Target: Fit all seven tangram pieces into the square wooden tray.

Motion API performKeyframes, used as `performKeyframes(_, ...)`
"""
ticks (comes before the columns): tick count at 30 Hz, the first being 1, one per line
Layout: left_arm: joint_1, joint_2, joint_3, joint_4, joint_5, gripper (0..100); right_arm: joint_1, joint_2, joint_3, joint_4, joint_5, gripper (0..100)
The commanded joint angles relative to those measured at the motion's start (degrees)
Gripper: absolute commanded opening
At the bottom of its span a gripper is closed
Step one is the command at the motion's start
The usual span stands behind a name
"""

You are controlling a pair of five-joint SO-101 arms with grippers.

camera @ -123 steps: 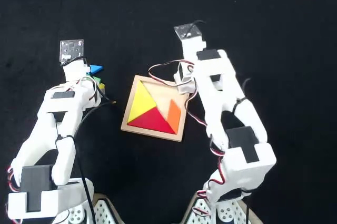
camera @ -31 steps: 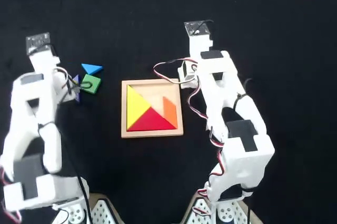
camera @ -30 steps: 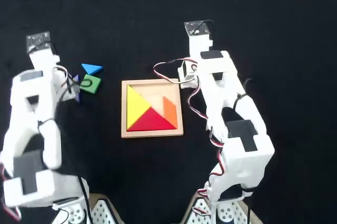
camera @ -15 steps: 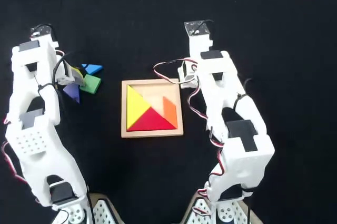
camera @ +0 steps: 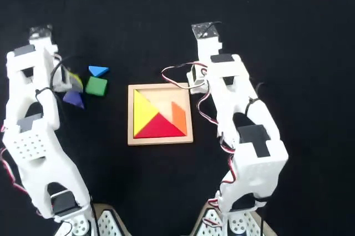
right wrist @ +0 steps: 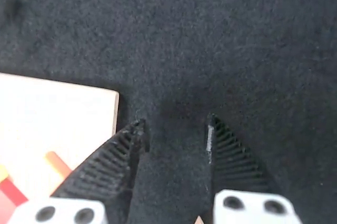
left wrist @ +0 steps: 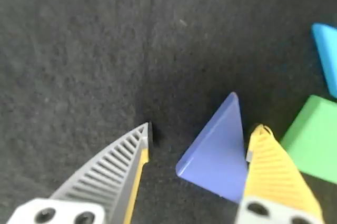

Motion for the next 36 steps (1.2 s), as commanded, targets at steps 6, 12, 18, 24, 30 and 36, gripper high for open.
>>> performKeyframes(6,0.2,-0.5,-1.1,2.6,-0.9,30,0.8,-0.5,-2.2,-0.6,0.6,18.0)
performKeyframes(12,1.5,-1.1,3.3,3.5,6.4,30,0.9,-0.5,-2.2,-0.6,0.6,18.0)
performKeyframes(18,1.2,-3.1,5.3,3.4,10.2,30,0.9,-0.6,-2.1,-0.5,0.6,18.0)
performKeyframes(24,2.6,-3.8,6.7,0.7,12.6,30,0.7,-0.4,-2.1,-0.5,0.6,18.0)
performKeyframes(30,2.8,-3.5,6.6,0.4,12.2,30,0.7,-0.3,-2.1,-0.5,0.6,18.0)
performKeyframes(36,2.6,-3.5,6.6,-1.9,12.2,26,0.7,-0.2,-2.0,-0.5,0.6,18.0)
